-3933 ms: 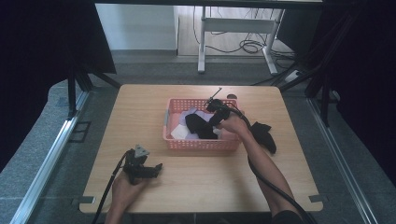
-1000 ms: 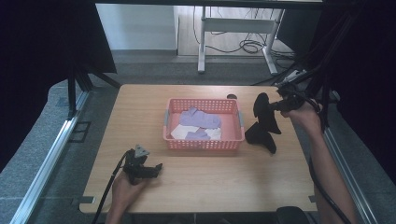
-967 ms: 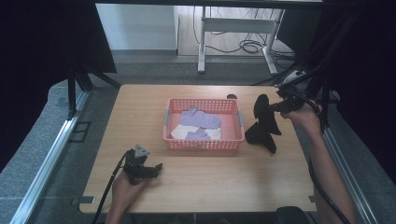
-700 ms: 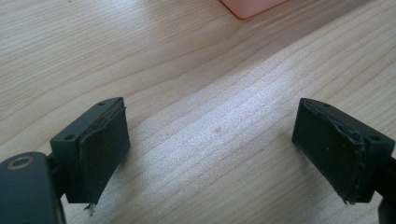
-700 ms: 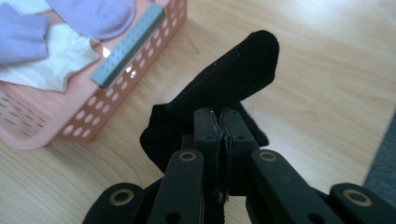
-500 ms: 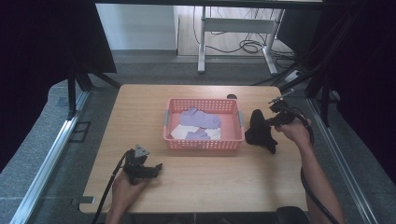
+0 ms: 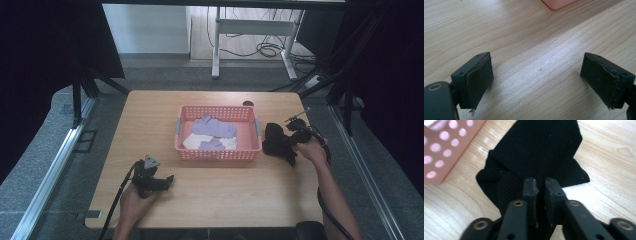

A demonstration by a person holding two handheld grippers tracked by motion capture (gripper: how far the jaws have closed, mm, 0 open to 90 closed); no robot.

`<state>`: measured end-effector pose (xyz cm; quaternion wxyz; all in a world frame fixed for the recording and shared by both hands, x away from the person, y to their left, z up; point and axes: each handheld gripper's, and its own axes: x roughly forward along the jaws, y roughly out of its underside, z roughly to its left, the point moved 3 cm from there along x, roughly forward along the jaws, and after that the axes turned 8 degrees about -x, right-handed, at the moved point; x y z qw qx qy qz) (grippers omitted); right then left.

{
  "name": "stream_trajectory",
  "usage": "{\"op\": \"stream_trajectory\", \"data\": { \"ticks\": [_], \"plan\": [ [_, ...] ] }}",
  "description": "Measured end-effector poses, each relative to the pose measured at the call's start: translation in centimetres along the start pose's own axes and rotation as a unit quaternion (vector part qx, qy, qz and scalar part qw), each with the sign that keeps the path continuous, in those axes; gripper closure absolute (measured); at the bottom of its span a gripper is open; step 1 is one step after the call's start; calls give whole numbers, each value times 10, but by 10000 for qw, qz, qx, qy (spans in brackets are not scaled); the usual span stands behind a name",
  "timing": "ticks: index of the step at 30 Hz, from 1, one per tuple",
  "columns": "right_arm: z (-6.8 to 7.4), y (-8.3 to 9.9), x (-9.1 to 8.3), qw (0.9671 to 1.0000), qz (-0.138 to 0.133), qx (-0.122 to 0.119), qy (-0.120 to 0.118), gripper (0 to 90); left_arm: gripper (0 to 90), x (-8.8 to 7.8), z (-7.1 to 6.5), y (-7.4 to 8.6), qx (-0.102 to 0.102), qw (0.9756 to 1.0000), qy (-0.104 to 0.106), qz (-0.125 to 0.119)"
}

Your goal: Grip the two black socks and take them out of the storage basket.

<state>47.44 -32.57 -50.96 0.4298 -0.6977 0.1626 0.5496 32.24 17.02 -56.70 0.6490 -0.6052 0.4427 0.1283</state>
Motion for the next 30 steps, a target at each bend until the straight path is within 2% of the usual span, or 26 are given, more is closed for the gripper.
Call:
{"op": "stream_trajectory", "data": {
  "ticks": [4,8,12,17,23,30],
  "plan": [
    [3,-4,-9,9999,-138,-51,-57,660,106,0,0,0,-6,10000,0,-4],
    [6,-8,-16,9995,-286,-146,-2,544,106,0,0,0,-15,10000,1,-10],
    [8,-9,-20,9992,-343,-217,36,467,106,0,0,0,7,10000,-2,9],
    [13,-10,-29,9986,-460,-265,34,417,106,0,0,0,7,10000,-1,11],
    [22,-11,-42,9975,-562,-435,29,377,106,0,0,0,8,10000,-2,11],
    [33,-8,-52,9971,-579,-491,-37,306,106,0,0,0,8,10000,-1,11]
  ]
}}
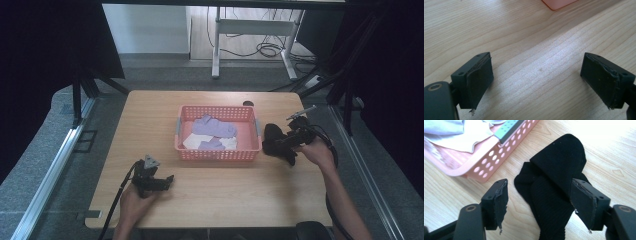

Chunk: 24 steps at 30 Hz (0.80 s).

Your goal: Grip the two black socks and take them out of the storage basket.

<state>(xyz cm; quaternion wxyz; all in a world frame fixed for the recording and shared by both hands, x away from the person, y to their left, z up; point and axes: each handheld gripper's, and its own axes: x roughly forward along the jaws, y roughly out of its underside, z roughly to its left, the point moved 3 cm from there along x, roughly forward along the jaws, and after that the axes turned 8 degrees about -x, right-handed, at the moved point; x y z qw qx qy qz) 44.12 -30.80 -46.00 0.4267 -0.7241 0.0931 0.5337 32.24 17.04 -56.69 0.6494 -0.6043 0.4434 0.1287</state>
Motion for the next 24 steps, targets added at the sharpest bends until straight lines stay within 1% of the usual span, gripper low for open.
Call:
{"op": "stream_trajectory", "data": {
  "ticks": [4,8,12,17,20,21,22,24],
  "plan": [
    [8,-1,-6,10000,-66,-37,-31,266,106,0,0,0,-1,10000,0,1],
    [17,-1,-12,9998,-125,-156,-57,232,106,0,0,0,-1,10000,0,1],
    [25,0,-15,9995,-185,-211,-120,208,106,0,0,0,-6,10000,1,-4],
    [35,2,-13,9992,-192,-286,-181,195,106,0,0,0,-1,10000,0,0],
    [41,3,-9,9988,-263,-352,-234,195,106,0,0,0,-2,10000,0,0],
    [44,4,-8,9987,-271,-342,-263,194,106,0,0,0,0,10000,0,0],
    [47,4,-7,9984,-283,-394,-283,192,106,0,0,0,-2,10000,0,-1],
    [53,4,-4,9982,-285,-422,-325,190,106,0,0,0,-21,10000,2,-17]
  ]
}}
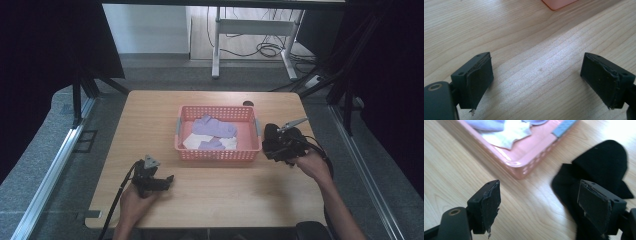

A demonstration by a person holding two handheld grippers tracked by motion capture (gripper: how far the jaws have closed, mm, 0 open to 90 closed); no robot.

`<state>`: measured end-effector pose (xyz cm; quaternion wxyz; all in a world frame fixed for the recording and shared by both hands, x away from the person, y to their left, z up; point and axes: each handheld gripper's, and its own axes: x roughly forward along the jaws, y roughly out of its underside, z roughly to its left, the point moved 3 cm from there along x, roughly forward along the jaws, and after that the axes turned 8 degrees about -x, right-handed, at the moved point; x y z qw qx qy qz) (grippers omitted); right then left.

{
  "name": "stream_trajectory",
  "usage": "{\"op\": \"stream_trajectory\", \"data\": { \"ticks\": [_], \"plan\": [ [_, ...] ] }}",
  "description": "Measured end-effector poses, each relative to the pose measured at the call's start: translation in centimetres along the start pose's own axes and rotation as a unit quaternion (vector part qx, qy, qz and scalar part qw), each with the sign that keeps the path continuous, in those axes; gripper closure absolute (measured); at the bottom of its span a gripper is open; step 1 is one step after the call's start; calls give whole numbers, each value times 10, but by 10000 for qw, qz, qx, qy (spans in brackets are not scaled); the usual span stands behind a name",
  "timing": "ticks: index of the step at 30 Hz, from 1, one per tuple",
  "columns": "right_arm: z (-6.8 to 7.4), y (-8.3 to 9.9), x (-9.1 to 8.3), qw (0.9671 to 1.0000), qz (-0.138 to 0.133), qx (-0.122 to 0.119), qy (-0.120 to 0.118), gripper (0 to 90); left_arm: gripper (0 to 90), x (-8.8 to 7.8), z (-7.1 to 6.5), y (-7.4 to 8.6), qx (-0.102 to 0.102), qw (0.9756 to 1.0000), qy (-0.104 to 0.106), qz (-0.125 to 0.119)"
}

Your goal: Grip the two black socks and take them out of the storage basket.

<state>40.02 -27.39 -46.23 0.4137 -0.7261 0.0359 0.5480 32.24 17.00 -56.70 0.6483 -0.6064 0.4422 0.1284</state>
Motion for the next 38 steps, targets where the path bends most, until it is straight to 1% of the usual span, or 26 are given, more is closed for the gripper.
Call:
{"op": "stream_trajectory", "data": {
  "ticks": [1,4,12,15,19,23,25,30,31,34,38],
  "plan": [
    [3,0,2,10000,-43,-69,-38,190,106,0,0,0,22,10000,-2,17],
    [10,1,7,9999,-57,-87,-108,187,106,0,0,0,18,10000,-3,15],
    [30,6,25,9993,-37,-280,-239,181,106,0,0,0,21,10000,-2,16],
    [37,10,33,9990,-71,-313,-302,181,106,0,0,0,20,10000,-2,16],
    [45,17,44,9988,-53,-337,-349,177,106,0,0,0,20,10000,-3,14],
    [49,25,55,9990,-156,-281,-308,176,107,0,0,0,19,10000,-2,13],
    [50,30,60,9991,-173,-294,-262,176,106,0,0,0,20,10000,-4,15],
    [56,41,75,9986,-276,-412,-185,168,106,0,0,0,18,10000,-4,17],
    [57,42,78,9984,-285,-451,-184,149,106,0,0,0,18,10000,-5,17],
    [58,44,80,9975,-515,-457,-158,144,106,0,0,0,16,10000,-4,15],
    [58,47,80,9967,-643,-473,-140,140,106,0,0,0,5,10000,-5,5]
  ]
}}
